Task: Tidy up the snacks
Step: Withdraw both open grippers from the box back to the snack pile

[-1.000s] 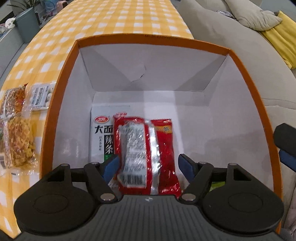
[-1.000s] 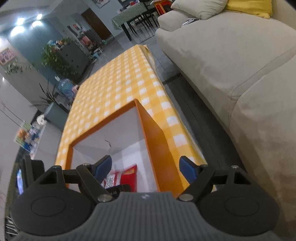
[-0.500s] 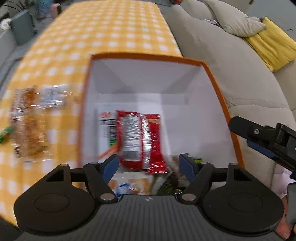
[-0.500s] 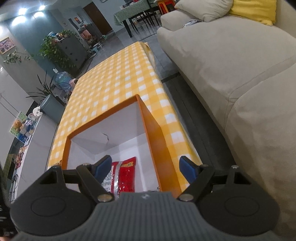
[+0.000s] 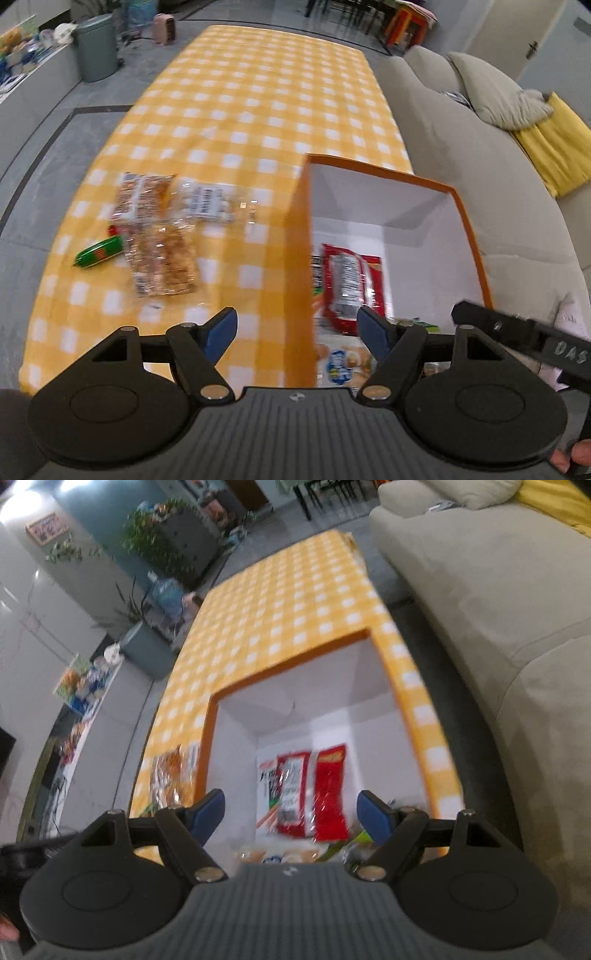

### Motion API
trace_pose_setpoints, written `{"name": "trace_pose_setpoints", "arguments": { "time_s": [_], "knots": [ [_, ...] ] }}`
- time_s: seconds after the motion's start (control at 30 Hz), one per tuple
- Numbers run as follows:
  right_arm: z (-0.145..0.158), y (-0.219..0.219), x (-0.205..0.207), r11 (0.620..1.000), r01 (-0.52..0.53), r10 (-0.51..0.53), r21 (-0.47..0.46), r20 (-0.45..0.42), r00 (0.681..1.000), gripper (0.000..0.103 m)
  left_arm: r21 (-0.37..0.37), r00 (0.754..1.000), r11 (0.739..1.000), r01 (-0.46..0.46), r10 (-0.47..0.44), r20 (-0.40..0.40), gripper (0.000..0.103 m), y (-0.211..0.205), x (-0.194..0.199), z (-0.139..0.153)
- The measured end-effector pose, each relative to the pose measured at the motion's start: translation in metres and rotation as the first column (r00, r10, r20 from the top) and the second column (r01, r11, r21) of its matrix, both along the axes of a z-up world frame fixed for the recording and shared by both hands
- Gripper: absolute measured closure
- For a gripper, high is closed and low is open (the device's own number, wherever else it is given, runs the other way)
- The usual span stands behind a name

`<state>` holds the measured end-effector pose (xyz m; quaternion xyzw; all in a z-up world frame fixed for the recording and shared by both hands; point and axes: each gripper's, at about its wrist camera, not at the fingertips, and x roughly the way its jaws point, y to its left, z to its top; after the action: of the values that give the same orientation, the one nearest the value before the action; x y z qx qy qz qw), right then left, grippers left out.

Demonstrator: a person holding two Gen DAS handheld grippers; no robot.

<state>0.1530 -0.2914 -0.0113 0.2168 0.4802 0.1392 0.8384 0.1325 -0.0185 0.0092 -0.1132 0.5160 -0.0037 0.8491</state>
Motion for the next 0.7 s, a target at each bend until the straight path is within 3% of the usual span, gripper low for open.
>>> {"name": "trace_pose_setpoints", "arguments": {
  "time_s": [0.17,0.3,0.4,0.57,0.7],
  "knots": [
    [-0.003,0.027,0.000,0.998,-0.030,0.027,-0.060,-0.050,0.998,0.027,0.010,0.999,0.999,-0.034,0.035,-0.026,0.016,0.033,-0.010,0.003],
    [-0.002,0.046,-0.002,0.989,-0.046,0.034,-0.141,-0.081,0.996,0.031,0.015,0.996,0.996,-0.091,0.091,-0.008,0.016,0.063,-0.018,0.006],
    [-0.005,0.053,-0.004,0.987,-0.047,0.031,-0.151,-0.109,0.994,0.031,0.017,0.994,0.994,-0.106,0.106,0.012,0.016,0.087,-0.022,0.005],
    [0.000,0.066,-0.009,0.985,-0.032,0.011,-0.169,-0.123,0.992,0.031,-0.042,0.985,0.984,-0.171,0.173,0.029,0.016,0.132,-0.028,0.001],
    [0.016,0.087,-0.011,0.984,-0.017,0.003,-0.175,-0.081,0.997,0.031,-0.075,0.975,0.974,-0.213,0.217,0.052,0.016,0.164,-0.033,-0.003]
  ]
}}
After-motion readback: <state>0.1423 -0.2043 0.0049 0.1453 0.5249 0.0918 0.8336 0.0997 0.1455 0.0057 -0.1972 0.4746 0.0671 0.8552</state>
